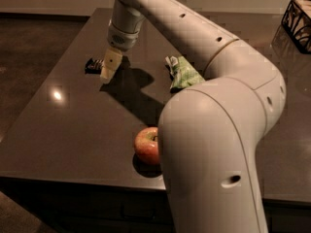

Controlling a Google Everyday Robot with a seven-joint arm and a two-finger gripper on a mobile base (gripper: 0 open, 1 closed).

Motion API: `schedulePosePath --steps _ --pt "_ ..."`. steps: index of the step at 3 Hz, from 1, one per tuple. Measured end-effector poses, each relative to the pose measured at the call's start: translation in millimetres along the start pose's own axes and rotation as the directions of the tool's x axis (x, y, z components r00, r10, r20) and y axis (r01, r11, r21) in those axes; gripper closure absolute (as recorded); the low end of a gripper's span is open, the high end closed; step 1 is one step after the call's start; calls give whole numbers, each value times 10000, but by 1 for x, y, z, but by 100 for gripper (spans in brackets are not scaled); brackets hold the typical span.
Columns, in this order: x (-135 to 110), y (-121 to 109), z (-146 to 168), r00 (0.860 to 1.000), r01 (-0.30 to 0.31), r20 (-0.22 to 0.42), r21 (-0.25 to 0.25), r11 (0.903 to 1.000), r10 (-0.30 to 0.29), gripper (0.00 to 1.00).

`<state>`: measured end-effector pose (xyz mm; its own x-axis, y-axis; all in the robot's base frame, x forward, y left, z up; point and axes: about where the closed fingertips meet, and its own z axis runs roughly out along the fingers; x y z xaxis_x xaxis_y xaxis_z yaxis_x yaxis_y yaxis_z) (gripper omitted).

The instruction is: Pick rxbar chocolate

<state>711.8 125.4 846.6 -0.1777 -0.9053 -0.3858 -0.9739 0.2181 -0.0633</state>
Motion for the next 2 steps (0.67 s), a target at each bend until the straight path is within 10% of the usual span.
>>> schedulePosePath --steps 2 --pt "-1 -1 15 9965 488 -675 40 9988 -484 40"
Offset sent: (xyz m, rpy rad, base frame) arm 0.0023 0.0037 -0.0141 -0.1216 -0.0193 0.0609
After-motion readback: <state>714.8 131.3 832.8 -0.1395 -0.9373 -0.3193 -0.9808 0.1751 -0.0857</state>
